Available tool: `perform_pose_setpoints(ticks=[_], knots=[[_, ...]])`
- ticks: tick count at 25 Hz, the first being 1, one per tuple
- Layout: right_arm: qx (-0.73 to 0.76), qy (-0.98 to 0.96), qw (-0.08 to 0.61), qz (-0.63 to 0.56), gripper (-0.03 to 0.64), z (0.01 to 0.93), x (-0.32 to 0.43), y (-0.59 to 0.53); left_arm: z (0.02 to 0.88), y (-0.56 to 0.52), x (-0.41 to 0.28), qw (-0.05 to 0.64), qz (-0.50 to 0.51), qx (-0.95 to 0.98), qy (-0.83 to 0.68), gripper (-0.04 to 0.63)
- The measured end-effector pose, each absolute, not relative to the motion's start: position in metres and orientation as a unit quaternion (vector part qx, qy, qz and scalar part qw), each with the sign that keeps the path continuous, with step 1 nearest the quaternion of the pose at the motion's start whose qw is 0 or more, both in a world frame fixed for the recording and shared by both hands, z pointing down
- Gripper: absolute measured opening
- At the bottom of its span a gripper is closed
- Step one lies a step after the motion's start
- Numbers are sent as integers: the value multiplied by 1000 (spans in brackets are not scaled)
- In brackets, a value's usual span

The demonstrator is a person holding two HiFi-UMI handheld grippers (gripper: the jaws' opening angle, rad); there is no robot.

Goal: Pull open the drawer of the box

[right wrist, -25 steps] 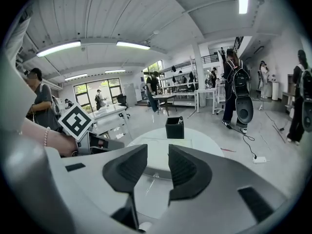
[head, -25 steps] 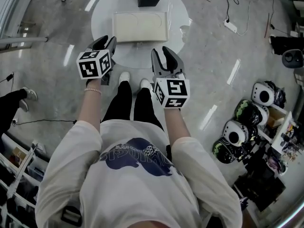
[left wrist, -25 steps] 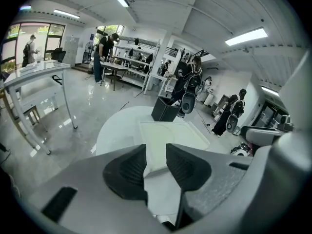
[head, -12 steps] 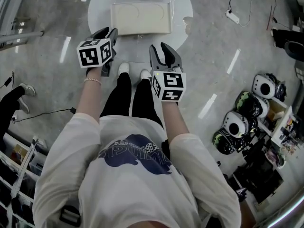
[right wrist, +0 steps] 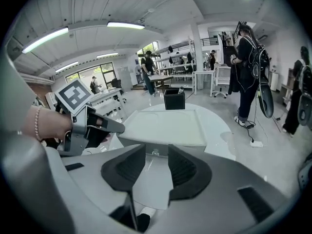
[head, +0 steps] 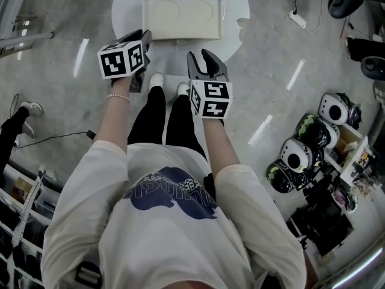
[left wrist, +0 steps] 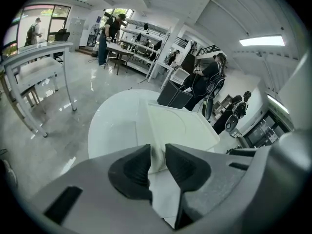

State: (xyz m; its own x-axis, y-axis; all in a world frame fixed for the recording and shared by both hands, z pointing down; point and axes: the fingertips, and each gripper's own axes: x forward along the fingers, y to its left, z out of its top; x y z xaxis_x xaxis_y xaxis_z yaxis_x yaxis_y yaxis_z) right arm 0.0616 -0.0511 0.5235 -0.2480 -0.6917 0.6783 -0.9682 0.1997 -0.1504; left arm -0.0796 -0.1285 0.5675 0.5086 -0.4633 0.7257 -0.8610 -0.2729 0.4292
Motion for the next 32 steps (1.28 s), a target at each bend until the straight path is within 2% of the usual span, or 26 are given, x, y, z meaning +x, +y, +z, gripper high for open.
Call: perform_pose_setpoints(ticks=[17,32], knots=[[514,-690,316,400,156,600,36,-72,569,-130,-82,484,251,729,-414,94],[522,-659,353,410,118,622,36,-86,570,-132,-81,524,251,713,-391,94]])
